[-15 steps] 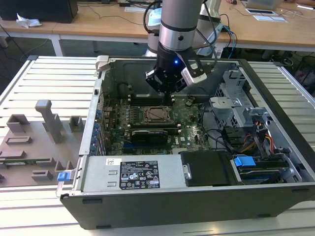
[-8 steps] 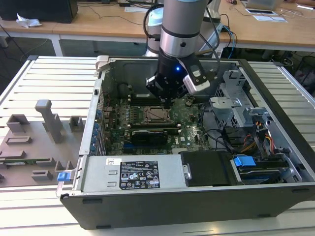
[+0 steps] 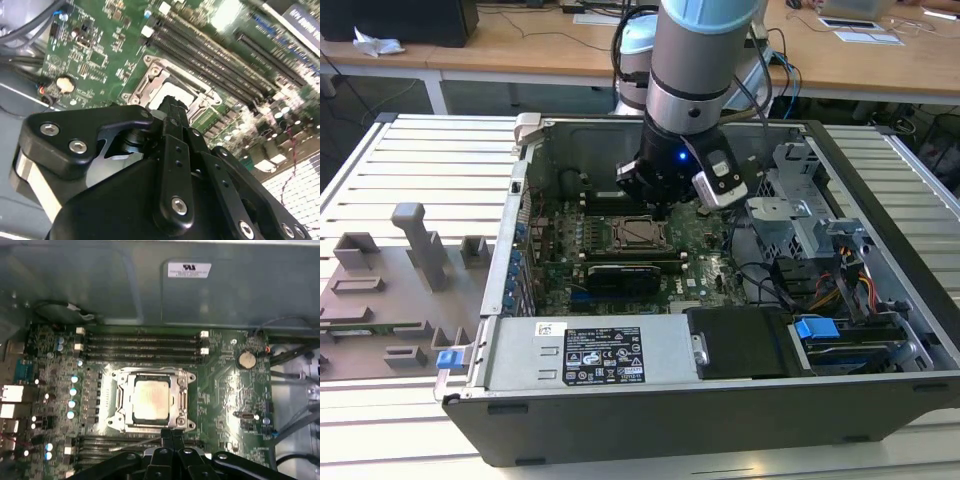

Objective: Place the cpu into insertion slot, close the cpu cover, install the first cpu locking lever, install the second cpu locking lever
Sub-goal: 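Install the second cpu locking lever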

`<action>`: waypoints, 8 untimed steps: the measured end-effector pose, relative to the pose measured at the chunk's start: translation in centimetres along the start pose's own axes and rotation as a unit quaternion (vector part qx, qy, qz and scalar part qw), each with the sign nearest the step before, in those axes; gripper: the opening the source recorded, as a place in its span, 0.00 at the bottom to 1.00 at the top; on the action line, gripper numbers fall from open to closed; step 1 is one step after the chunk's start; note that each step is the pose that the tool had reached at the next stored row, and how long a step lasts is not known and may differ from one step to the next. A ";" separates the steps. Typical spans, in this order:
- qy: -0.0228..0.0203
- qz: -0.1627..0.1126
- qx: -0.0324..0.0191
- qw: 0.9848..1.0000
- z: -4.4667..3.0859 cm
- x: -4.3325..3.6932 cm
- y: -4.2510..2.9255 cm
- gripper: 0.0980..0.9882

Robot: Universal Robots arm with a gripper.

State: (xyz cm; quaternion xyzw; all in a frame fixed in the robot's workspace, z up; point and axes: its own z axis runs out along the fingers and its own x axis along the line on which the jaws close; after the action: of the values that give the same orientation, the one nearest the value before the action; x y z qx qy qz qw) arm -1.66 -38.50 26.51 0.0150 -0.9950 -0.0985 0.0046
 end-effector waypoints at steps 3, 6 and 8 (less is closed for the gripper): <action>0.000 0.000 0.000 1.000 0.40 -0.01 -0.11 0.01; 0.000 0.000 0.000 1.000 1.41 -0.01 -0.37 0.01; 0.000 0.000 0.000 1.000 1.74 -0.01 -0.44 0.01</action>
State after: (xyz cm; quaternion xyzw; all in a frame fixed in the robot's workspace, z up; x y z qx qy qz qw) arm -1.66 -38.59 24.72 0.0150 -0.9950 -0.0985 0.0047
